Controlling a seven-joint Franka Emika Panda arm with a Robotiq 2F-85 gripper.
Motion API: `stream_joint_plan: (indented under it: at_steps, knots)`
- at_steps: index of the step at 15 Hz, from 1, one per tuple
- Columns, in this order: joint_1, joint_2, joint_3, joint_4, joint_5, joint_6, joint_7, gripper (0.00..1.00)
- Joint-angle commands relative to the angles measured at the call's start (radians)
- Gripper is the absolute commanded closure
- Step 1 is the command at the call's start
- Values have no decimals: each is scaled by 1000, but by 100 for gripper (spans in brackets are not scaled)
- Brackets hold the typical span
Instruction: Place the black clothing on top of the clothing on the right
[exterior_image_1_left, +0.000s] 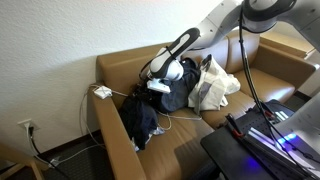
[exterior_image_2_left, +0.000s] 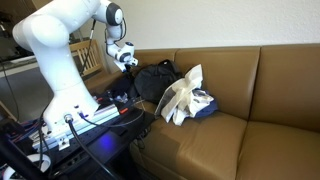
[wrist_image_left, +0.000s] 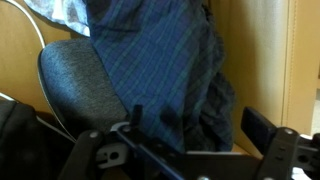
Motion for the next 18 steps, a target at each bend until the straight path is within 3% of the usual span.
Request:
stream_joint_plan:
  at_steps: [1,8,9,10,18]
  knots:
    - [94,-25,-97,31,60,-39,40,0]
    - [301,-30,-262,91,20,-80,91,0]
    - [334,-24,-289,108,16,-99,111,25]
    - [357,-19,-310,122,11,-116,124,26]
    - [504,-13,-460,173,-28,-161,254,82]
